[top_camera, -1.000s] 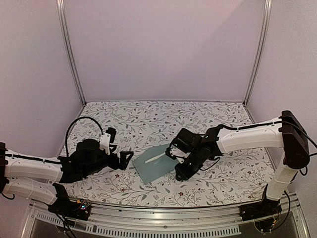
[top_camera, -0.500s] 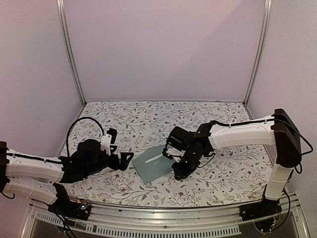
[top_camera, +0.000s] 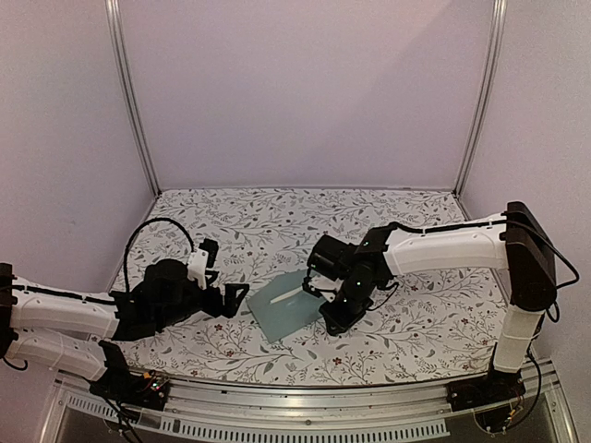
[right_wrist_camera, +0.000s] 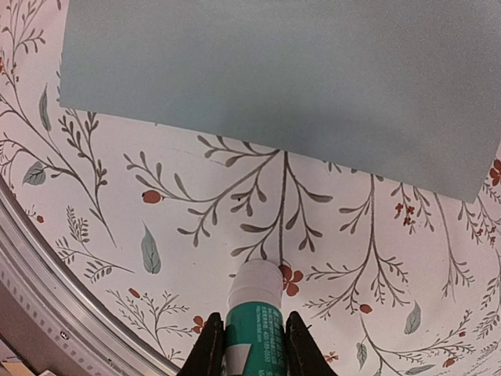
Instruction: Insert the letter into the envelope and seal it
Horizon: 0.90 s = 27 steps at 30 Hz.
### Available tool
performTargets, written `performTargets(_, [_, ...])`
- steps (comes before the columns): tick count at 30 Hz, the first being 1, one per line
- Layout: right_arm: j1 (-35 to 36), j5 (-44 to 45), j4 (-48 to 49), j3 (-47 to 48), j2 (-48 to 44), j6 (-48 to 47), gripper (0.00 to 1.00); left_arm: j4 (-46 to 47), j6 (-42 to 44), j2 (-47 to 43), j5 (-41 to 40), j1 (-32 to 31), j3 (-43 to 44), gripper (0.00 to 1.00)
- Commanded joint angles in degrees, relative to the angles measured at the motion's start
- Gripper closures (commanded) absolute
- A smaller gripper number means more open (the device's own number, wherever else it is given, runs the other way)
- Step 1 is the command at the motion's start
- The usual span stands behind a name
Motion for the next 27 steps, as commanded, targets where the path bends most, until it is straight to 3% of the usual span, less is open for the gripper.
performTargets(1, [-0.2,2.8,0.5,-1.8,3.6,0.3,1.0,-0.8,0.4,0.2,-0.4,0.7,1.1,0.02])
performTargets(8, [0.6,5.4,-0.6,-1.4,5.2,2.1,1.0,-1.1,0.4,0.1,-0.7,0.8,1.2,0.02])
performTargets(18, [3.4,9.4,-7.6,3.6,10.6,-2.5,1.0,-1.5,0.5,0.0,-0.8,0.7,1.3,0.02])
performTargets(27, [3.6,8.3,-2.5,0.0,11.7,-0.3,1.0,-1.9,0.5,-0.5,-0.7,0.7,1.3,0.01])
